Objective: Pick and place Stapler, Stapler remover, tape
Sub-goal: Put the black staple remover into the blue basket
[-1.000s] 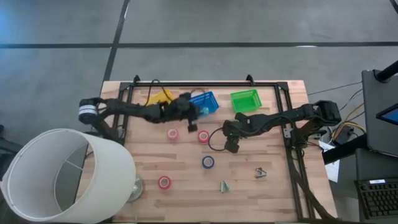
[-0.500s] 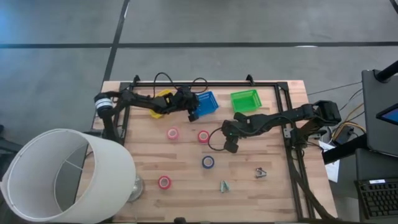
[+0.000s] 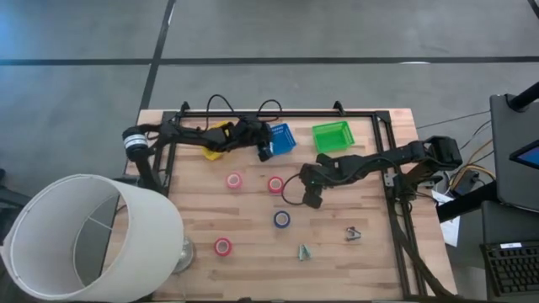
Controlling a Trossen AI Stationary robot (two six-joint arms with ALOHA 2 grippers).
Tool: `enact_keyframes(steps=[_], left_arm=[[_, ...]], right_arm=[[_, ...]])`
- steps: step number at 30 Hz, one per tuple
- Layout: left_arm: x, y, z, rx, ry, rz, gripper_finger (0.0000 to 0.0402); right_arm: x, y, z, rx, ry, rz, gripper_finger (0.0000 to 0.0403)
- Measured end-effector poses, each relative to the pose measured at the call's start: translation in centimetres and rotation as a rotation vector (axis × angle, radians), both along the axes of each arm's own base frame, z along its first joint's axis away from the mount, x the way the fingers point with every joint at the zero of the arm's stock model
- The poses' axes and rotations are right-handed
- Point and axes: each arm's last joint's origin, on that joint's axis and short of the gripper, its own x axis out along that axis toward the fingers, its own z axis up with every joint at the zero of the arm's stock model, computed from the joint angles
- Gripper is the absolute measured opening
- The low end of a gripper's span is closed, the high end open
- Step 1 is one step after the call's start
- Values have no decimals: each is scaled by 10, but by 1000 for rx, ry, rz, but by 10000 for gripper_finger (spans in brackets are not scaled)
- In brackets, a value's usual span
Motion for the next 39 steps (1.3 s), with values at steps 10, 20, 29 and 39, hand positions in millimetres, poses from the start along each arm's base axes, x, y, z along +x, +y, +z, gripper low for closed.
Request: enact_keyframes(steps=[10, 20, 29, 39], left_arm=[[-12, -27, 21, -144, 24, -181, 65], [-6, -51, 21, -150, 34, -338, 64], [-6, -55, 20, -130, 46, -362, 64], [-7, -55, 18, -133, 52, -361, 64]], right_arm=[[-6, 33, 1, 124, 20, 43, 141], [-33, 70, 12, 196, 94, -60, 142], [-61, 111, 18, 358, 226, -16, 147], [-97, 143, 15, 333, 363, -96, 168]])
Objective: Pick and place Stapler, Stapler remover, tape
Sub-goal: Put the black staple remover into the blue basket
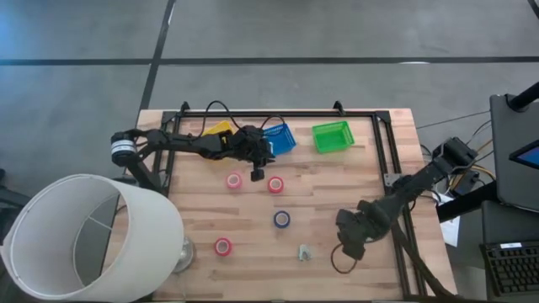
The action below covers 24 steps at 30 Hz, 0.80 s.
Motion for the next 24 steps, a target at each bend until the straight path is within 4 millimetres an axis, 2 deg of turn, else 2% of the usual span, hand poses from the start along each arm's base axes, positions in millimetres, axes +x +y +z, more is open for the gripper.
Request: enact_keyframes(steps=[8, 24], left_arm=[[0, 0, 0, -14, -2, 9, 64], [0, -1, 0, -18, -1, 11, 65]], right_arm=[[-16, 15, -11, -14, 45, 74, 169], [-34, 2, -54, -67, 35, 97, 169]])
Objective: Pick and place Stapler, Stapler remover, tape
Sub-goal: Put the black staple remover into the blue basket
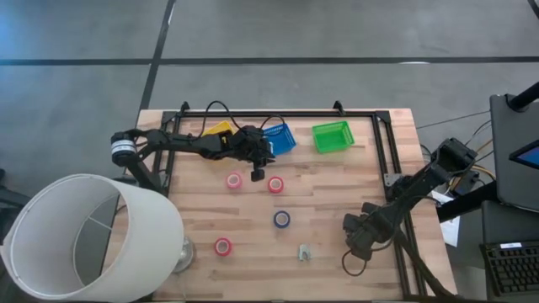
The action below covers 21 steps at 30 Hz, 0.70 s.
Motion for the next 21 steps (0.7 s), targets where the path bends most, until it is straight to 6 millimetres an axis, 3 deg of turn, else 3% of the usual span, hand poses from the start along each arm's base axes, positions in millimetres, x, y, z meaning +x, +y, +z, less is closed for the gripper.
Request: enact_keyframes(steps=[6, 21], left_arm=[[0, 0, 0, -1, 0, 1, 64], [0, 0, 0, -7, -1, 5, 65]], right_arm=[[-4, -4, -9, -7, -22, 16, 169], [-5, -5, -4, -53, 16, 22, 169]])
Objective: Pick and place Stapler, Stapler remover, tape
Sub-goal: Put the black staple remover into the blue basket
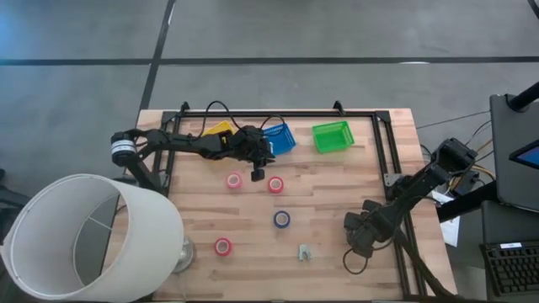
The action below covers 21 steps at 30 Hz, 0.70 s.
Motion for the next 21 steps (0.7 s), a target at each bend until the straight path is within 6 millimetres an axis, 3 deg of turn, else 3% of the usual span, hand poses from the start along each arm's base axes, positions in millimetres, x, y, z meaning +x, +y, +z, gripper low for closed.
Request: enact_keyframes(steps=[21], left_arm=[[0, 0, 0, 0, 0, 0, 64]], right_arm=[[6, -1, -2, -86, -135, 148, 169]])
